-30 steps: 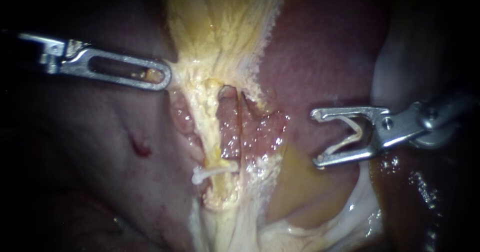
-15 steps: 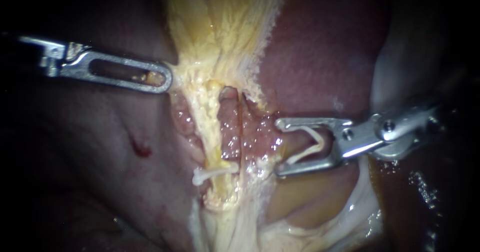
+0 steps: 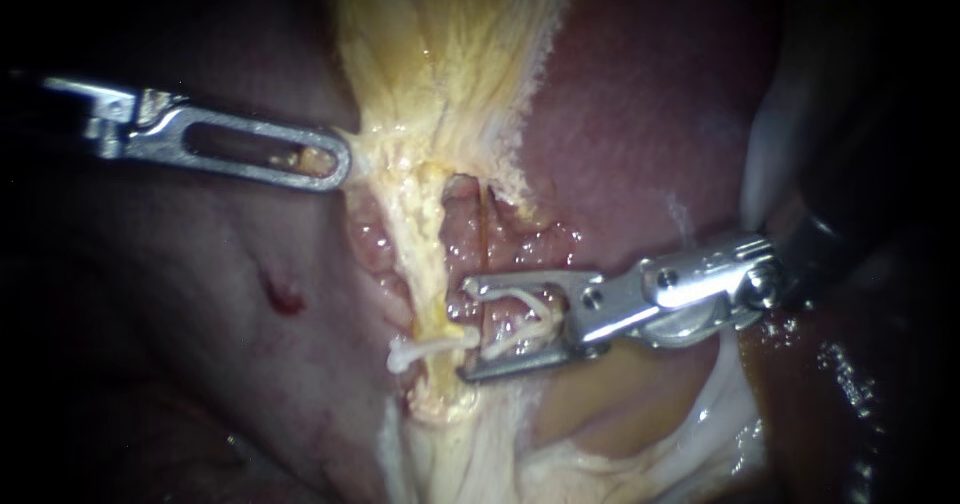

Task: Clipping second clip left tube

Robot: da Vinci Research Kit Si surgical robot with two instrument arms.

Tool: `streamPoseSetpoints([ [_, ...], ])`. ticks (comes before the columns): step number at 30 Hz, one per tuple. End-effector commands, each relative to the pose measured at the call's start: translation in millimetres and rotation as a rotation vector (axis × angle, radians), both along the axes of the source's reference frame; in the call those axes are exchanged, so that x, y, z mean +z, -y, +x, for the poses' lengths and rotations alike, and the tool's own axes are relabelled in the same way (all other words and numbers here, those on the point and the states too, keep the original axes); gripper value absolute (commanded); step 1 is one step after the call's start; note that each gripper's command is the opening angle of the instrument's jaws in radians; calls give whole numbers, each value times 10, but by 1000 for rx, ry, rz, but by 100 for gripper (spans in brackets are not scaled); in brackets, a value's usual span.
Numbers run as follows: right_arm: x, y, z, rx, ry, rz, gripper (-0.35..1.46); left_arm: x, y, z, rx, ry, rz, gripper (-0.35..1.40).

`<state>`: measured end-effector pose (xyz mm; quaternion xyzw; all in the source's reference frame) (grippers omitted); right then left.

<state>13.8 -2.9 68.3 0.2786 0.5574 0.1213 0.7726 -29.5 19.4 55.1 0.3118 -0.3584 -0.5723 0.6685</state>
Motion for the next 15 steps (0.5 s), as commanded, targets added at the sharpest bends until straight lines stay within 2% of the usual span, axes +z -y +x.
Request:
streamPoseSetpoints([
  [1, 3, 0, 3, -2, -1, 7, 49, -1, 0, 0, 0, 0, 0, -35],
  [7, 26, -1, 10, -5, 1, 46, 49, -4, 2, -1, 1, 1, 1, -35],
  [15, 49, -8, 2, 1, 6, 68, 49, -4, 3, -1, 3, 2, 2, -35],
])
